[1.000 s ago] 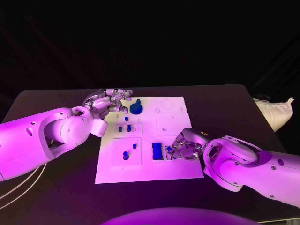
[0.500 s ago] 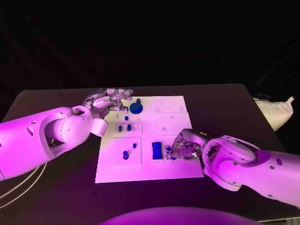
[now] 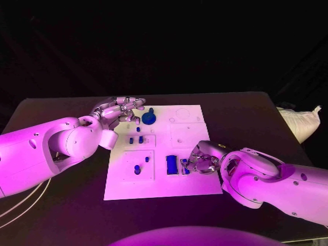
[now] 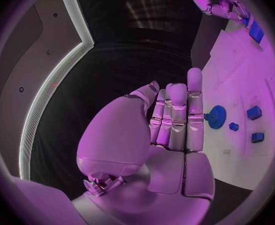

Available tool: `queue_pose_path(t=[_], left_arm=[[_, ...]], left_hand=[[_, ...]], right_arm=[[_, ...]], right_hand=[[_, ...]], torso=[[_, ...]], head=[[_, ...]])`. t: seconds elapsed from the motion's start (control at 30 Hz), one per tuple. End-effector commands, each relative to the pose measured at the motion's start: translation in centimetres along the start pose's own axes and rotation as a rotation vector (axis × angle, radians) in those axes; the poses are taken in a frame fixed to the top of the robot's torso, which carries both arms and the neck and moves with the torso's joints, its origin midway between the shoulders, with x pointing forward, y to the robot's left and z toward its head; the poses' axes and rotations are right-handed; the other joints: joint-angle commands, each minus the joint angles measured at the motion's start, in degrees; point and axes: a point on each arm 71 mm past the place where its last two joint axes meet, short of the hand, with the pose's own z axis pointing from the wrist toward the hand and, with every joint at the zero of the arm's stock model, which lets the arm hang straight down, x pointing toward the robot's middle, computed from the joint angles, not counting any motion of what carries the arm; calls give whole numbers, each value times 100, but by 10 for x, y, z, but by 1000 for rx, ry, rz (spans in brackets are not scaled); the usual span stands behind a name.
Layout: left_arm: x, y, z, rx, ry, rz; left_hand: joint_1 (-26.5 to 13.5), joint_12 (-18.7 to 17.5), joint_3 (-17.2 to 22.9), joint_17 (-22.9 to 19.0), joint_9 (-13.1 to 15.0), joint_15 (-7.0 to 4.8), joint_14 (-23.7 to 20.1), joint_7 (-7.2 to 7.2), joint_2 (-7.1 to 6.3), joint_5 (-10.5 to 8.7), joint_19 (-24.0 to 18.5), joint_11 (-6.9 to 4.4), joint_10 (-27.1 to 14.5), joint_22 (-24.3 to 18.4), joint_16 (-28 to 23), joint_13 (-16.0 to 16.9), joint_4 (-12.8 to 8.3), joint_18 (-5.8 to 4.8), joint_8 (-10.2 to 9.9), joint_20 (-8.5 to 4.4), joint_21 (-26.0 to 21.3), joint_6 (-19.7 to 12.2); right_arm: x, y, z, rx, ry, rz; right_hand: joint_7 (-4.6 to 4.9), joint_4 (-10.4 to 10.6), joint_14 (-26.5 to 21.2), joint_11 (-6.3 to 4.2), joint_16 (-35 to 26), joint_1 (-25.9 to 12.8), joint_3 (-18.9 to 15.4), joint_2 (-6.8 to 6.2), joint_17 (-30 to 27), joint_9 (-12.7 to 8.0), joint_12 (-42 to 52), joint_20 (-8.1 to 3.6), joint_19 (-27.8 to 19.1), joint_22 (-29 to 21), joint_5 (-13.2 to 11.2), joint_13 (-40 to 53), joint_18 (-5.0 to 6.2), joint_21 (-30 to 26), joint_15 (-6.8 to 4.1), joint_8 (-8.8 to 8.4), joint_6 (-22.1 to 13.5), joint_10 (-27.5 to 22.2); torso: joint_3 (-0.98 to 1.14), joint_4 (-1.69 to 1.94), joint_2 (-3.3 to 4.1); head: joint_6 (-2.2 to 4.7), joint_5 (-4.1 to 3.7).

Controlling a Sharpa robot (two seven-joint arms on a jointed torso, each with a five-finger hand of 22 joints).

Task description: Assemble the parts on the task board

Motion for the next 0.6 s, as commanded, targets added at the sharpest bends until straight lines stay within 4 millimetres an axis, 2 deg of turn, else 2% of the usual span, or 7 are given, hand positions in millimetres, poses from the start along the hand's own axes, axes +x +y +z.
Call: queue_pose_path(t=[0.03, 0.37, 0.6], left_arm=[[3, 0, 0, 3, 23, -1], [3, 0, 0, 1, 25, 1], [2, 0, 0, 0, 25, 1]], left_hand=[[49, 30, -20, -6, -9, 7, -33, -3, -8, -9, -1, -3, -40, -7, -37, -6, -25, 111, 23, 8, -20, -49], [49, 30, -20, -6, -9, 7, -33, -3, -8, -9, -1, -3, -40, -7, -37, -6, -25, 111, 23, 8, -20, -49], [61, 34, -19, -13, -10, 6, -36, -2, -10, -9, 1, -3, -42, -8, -40, -10, -35, 111, 31, 7, -22, -52]], right_arm=[[0, 1, 0, -2, -4, -16], [1, 3, 1, -18, -3, -15], [0, 4, 0, -29, -8, -12]], right_hand=[[20, -13, 478, 10, 30, -121, -92, -18, 805, 22, 28, 13, 43, 1, 11, 159, -116, 27, -22, 21, 3, 38], [19, -32, 473, 11, 14, -231, -268, -61, 787, 78, -10, 10, 41, -1, -140, 150, -115, 24, -22, 33, -22, 23], [21, -20, 472, 14, 12, -301, -383, -61, 785, 112, -8, 13, 40, 0, -233, 162, -116, 22, -19, 43, -28, 25]], torso=[[-4, -3, -3], [-6, -6, 4], [4, -7, 0]], head=[[-6, 10], [-10, 20], [-15, 23]])
